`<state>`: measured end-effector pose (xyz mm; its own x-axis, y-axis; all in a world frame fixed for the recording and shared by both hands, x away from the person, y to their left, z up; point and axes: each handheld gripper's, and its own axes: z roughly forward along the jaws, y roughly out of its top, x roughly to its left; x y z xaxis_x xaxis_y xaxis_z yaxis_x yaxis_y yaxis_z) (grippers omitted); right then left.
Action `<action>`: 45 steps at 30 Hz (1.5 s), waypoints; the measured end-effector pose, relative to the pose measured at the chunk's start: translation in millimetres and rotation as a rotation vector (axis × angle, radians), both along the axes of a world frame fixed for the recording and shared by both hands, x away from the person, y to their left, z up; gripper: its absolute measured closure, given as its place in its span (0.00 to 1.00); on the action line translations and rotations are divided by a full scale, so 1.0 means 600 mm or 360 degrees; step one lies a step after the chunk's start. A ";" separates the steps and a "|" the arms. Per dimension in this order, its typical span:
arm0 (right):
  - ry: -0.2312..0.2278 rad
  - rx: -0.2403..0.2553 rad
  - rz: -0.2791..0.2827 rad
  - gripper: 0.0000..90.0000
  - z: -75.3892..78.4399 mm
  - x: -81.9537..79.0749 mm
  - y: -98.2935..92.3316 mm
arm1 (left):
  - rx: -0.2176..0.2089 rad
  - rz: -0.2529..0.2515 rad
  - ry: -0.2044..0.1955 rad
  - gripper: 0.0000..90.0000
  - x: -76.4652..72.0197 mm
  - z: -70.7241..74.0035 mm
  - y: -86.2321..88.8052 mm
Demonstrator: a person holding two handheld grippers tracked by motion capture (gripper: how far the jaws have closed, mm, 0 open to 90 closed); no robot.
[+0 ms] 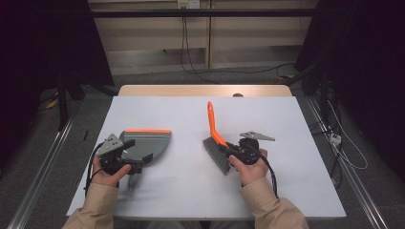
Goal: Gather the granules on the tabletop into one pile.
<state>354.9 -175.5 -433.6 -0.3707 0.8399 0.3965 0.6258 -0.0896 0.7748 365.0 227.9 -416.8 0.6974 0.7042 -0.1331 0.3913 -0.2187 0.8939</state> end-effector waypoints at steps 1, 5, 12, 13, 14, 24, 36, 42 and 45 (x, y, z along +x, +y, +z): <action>-0.0010 0.0014 0.0004 0.79 0.003 0.001 0.001 | 0.0003 -0.0002 -0.0001 0.07 0.000 0.000 0.000; -0.0052 0.0074 0.0031 0.79 0.024 0.007 0.003 | 0.0007 -0.0008 0.0004 0.07 0.002 -0.001 0.000; -0.0182 0.0033 0.0144 0.79 0.052 0.040 -0.001 | -0.0005 -0.0001 -0.0002 0.07 0.001 0.000 0.003; -0.0210 0.0018 0.0176 0.79 0.053 0.048 -0.004 | -0.0006 0.0002 0.0001 0.07 0.001 0.000 0.003; -0.0225 -0.0013 0.0175 0.79 0.053 0.054 -0.007 | -0.0006 0.0002 0.0001 0.07 0.001 0.000 0.003; -0.0468 -0.0433 0.0461 0.79 0.034 0.127 -0.034 | -0.0003 0.0013 0.0014 0.07 0.003 -0.002 0.007; -0.0592 -0.0562 0.0752 0.79 -0.005 0.160 -0.030 | -0.0004 0.0025 0.0026 0.07 0.004 -0.006 0.009; -0.0593 -0.0578 0.0878 0.79 -0.002 0.147 -0.030 | -0.0005 0.0033 0.0024 0.07 0.002 -0.005 0.009; -0.0585 -0.0595 0.0930 0.79 0.000 0.139 -0.031 | -0.0001 0.0032 0.0020 0.07 0.002 -0.005 0.009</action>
<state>438.4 -194.1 -433.3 -0.8462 0.5218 -0.1080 0.1886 0.4829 0.8551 366.2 233.2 -419.9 0.6812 0.7182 -0.1422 0.4070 -0.2101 0.8890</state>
